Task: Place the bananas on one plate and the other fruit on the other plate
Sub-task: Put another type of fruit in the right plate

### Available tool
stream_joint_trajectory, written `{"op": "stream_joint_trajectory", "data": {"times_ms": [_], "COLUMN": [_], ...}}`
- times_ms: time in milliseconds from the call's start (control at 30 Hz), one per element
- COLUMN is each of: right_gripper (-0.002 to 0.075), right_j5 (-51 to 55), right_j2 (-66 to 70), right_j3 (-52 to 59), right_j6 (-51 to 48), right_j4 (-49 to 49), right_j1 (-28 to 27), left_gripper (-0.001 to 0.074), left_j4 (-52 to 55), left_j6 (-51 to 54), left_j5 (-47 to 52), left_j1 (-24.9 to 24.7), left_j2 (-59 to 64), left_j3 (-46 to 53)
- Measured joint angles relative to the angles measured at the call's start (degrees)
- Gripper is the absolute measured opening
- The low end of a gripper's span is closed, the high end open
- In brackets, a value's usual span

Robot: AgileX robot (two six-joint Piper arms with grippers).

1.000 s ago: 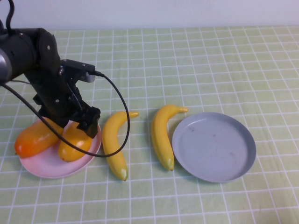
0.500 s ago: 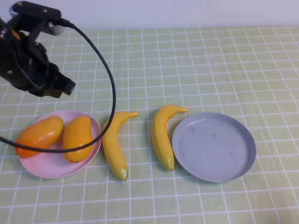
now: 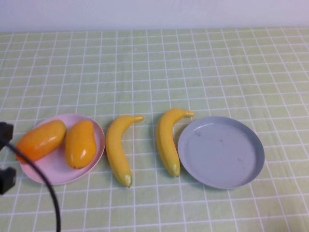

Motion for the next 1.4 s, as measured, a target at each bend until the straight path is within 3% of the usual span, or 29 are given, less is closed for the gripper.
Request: {"op": "stream_joint_trajectory", "data": {"times_ms": [233, 533, 633, 800, 1100, 1400], "right_gripper": [-0.0017, -0.0017, -0.0017, -0.0017, -0.0017, -0.0017], "right_j5": [0.0, 0.0, 0.0, 0.0, 0.1, 0.1], "right_j2": [0.0, 0.0, 0.0, 0.0, 0.0, 0.0], "right_j3": [0.0, 0.0, 0.0, 0.0, 0.0, 0.0], "right_j6": [0.0, 0.0, 0.0, 0.0, 0.0, 0.0], "right_j4": [0.0, 0.0, 0.0, 0.0, 0.0, 0.0], "right_j1": [0.0, 0.0, 0.0, 0.0, 0.0, 0.0], "left_gripper": [0.0000, 0.0000, 0.0000, 0.0000, 0.0000, 0.0000], "left_j4": [0.1, 1.8, 1.8, 2.2, 1.7, 4.4], "left_j6": [-1.3, -2.3, -2.5, -2.4, -4.5, -8.9], "left_j5": [-5.4, -4.2, -8.1, -22.8, -35.3, -29.9], "left_j1": [0.0, 0.0, 0.0, 0.2, 10.4, 12.4], "left_j2": [-17.8, -25.0, -27.0, -32.8, -41.8, -41.8], "left_j3": [13.6, 19.3, 23.0, 32.6, 44.2, 46.8]}}
